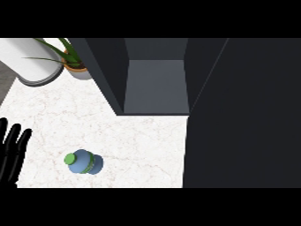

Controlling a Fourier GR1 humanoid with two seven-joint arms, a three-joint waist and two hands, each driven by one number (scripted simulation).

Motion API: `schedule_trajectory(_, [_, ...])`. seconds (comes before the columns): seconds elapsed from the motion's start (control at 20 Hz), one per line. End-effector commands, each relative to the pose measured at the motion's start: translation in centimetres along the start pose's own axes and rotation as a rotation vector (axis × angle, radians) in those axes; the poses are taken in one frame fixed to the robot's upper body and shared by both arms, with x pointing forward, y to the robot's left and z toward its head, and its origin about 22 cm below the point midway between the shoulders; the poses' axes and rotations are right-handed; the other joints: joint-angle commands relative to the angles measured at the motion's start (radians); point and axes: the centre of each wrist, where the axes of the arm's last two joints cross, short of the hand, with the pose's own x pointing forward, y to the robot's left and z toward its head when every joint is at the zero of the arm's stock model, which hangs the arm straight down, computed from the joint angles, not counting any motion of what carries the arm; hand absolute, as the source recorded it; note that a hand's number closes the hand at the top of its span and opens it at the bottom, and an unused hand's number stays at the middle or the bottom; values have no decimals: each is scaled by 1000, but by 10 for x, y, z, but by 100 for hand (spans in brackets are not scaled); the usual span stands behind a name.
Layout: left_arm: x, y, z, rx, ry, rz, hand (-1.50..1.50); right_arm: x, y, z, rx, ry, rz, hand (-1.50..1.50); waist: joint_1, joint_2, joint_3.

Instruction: Pick up the bottled water, place it into the cabinet and close the cabinet

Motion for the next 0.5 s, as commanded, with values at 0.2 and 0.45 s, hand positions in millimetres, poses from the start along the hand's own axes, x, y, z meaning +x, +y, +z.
schedule_trajectory(0.2, [23, -9, 23, 51, 61, -3, -150, 20, 8, 29, 19, 38, -21, -150, -3, 1, 0])
schedule_trajectory(0.45, [5, -18, 43, 40, 78, -47, -150, 16, 5, 40, 23, 51, -18, -150, 2, -1, 0])
